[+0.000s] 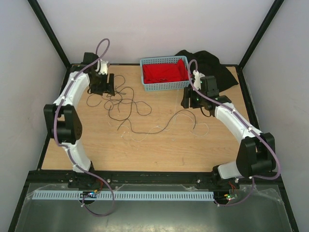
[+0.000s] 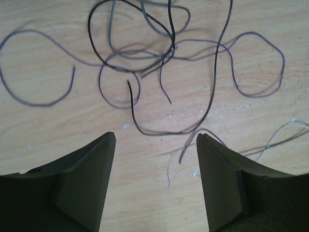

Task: Zip-tie the wires
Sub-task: Pick up the cable at the center of the board.

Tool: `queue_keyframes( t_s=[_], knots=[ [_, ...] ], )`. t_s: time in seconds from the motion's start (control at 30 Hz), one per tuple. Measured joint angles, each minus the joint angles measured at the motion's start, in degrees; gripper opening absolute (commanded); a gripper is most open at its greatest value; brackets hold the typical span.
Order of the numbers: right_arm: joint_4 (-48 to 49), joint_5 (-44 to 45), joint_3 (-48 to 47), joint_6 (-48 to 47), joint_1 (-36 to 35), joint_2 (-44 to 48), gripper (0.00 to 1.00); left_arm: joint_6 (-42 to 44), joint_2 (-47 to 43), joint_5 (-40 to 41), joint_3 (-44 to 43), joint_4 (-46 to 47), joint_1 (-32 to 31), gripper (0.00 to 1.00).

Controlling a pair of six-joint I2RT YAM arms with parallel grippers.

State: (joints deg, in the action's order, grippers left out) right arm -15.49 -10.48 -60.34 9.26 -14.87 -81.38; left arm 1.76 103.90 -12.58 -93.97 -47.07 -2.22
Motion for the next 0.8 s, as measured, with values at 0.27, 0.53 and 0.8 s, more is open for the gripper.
queue_keyframes(
  t_s=[0.27,0.53,0.8],
  knots=[
    [0.35,-1.79,1.4,0.0,-0.15,1.44,0.75,3.37,14.05,-0.61,-9.18,-0.15,-0.42,0.66],
    [0.46,-2.47,1.42,-0.02,-0.15,1.55,0.75,7.34,20.55,-0.74,-14.78,-0.26,-2.01,0.52],
    [0.46,-2.4,1.42,-0.04,-0.15,1.55,0.76,9.03,23.82,-1.99,-16.02,-0.26,-3.93,0.0]
  ],
)
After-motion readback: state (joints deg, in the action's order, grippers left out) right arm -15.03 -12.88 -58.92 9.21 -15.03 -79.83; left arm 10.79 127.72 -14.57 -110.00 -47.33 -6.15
